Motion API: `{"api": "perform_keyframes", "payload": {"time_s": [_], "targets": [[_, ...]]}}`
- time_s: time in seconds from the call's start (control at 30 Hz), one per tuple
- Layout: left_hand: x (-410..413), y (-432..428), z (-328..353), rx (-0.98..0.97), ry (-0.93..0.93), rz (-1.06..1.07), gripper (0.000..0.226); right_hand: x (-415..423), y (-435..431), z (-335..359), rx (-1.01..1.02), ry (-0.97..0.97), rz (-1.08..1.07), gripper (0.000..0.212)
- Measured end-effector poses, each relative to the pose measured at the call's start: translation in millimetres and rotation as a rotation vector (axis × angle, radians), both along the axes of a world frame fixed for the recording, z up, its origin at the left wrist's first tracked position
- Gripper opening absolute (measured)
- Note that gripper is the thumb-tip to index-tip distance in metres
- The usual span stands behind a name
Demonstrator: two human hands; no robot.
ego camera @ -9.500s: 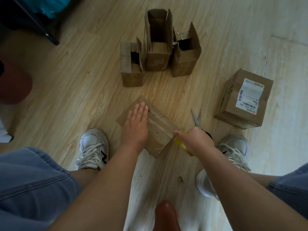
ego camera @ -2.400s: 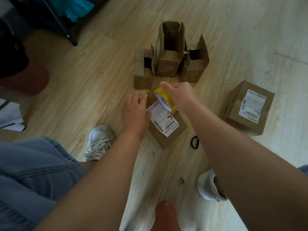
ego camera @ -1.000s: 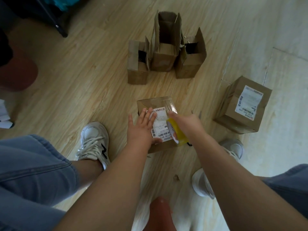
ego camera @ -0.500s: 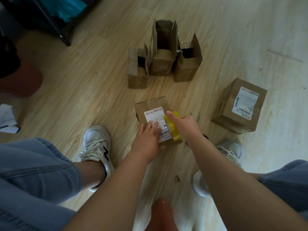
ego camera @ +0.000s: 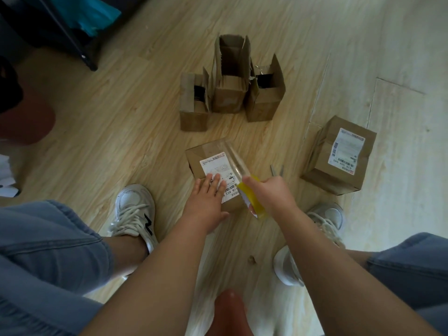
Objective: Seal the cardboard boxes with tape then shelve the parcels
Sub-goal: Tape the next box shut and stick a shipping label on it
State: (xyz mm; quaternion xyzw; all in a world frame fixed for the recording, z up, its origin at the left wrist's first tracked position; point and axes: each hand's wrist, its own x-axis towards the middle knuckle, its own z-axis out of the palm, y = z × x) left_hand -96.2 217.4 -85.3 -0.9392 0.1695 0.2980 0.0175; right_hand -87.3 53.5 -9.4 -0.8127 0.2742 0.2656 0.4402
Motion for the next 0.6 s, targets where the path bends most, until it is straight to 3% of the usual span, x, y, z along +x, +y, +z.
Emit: {"api": "perform_keyframes", "payload": {"time_s": [0.33,0.6], "targets": [[6,-3,-1,0.025,0.004,0.012,0.086,-2,-6,-6,-0.161,0.18,0.112,0.069],[6,-5,2,0.04,-0.019,0.025,0.087,-1,-9,-12,-0.344,0.186,0.144,0.06]]}}
